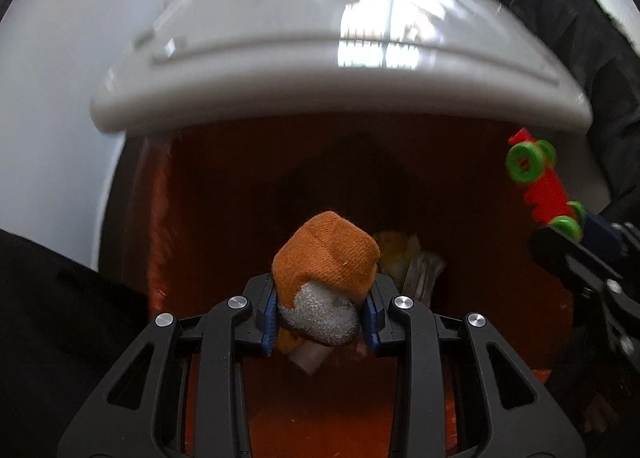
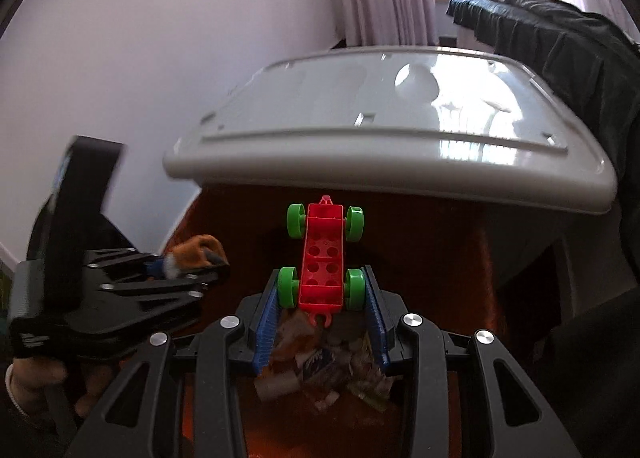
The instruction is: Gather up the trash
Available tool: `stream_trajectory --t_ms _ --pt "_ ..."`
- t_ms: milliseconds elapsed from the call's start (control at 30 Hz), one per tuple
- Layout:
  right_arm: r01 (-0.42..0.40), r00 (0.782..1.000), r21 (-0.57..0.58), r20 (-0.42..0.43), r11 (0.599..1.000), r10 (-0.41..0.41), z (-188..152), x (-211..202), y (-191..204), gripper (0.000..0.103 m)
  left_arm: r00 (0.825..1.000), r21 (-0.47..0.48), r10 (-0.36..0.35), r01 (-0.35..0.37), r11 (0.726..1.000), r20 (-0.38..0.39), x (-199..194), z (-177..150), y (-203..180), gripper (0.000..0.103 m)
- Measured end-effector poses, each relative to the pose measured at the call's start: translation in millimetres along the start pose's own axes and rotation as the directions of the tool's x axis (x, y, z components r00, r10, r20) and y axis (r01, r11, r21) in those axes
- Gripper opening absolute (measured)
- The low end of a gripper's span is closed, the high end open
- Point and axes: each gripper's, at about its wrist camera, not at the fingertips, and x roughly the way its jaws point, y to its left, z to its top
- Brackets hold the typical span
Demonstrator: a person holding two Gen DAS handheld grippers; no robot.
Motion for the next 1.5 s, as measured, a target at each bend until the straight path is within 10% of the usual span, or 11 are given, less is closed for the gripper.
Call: stream_trajectory --t_ms 400,800,900,967,1200,1500 --pt "0.082 0.965 0.151 -0.258 0.985 -0.040 -11.2 68.5 -21.6 0.038 0.980 -0.025 0.017 -0.022 0.999 -0.201 73.9 -0.1 2.0 0.031" --pt "0.075 0.965 0.155 -0.261 0.985 -0.033 -14.7 67.9 -20.0 0.039 0.981 -0.016 0.023 -0.026 1.000 -0.194 74.4 -1.9 1.4 0.032" --pt "0.081 0.964 0.162 -0.262 0.983 -0.036 -14.8 64.8 -22.1 0.054 0.981 -0.024 0.028 -0.033 0.999 -0.193 73.3 -1.8 2.7 0.049" --pt "0.121 0.970 0.173 -0.228 0.977 -0.080 -12.3 57.3 -25.6 0.074 0.980 -0.042 0.049 -0.058 0.997 -0.192 71.9 -0.6 5.6 0.083" --pt "0.199 0.980 0.252 -0.056 0.947 -0.191 -2.6 22.0 -39.6 0.086 0.981 -0.080 0.077 -0.093 0.993 -0.176 66.6 2.1 13.8 0.084" --pt "0.305 0.940 0.208 0.092 0.929 -0.329 8.4 -0.6 -29.7 0.098 0.995 -0.075 0.065 -0.071 0.995 -0.082 41.9 8.8 13.7 0.084"
